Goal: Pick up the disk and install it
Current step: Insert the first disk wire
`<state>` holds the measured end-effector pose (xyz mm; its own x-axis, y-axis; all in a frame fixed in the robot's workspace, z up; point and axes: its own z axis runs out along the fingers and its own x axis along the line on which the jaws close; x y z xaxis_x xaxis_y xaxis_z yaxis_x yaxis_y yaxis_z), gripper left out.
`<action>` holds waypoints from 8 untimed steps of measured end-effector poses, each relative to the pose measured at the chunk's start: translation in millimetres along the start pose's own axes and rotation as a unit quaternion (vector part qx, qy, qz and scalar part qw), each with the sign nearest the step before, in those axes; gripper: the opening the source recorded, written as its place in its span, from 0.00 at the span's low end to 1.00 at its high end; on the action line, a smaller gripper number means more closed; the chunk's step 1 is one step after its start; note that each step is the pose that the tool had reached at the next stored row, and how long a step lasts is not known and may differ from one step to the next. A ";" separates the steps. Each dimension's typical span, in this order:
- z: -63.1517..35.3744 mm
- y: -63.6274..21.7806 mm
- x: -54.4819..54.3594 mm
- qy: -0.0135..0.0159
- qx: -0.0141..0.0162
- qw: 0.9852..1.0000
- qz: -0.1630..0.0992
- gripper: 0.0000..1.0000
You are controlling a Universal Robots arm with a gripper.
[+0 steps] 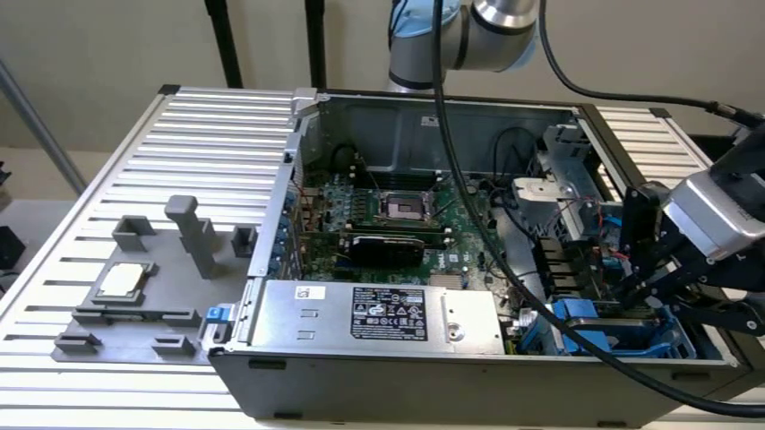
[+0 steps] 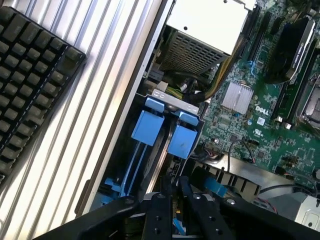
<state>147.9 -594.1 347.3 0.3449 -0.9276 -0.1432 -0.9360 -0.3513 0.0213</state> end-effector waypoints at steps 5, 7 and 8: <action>-0.2 0.8 -0.3 0.001 0.003 1.000 0.001 0.26; -2.5 -0.6 -0.2 0.001 0.003 1.000 0.001 0.26; -4.6 -2.0 0.1 0.001 0.003 1.000 0.001 0.26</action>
<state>150.1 -594.1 351.8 0.3430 -0.9286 -0.1414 -0.9371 -0.3487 0.0165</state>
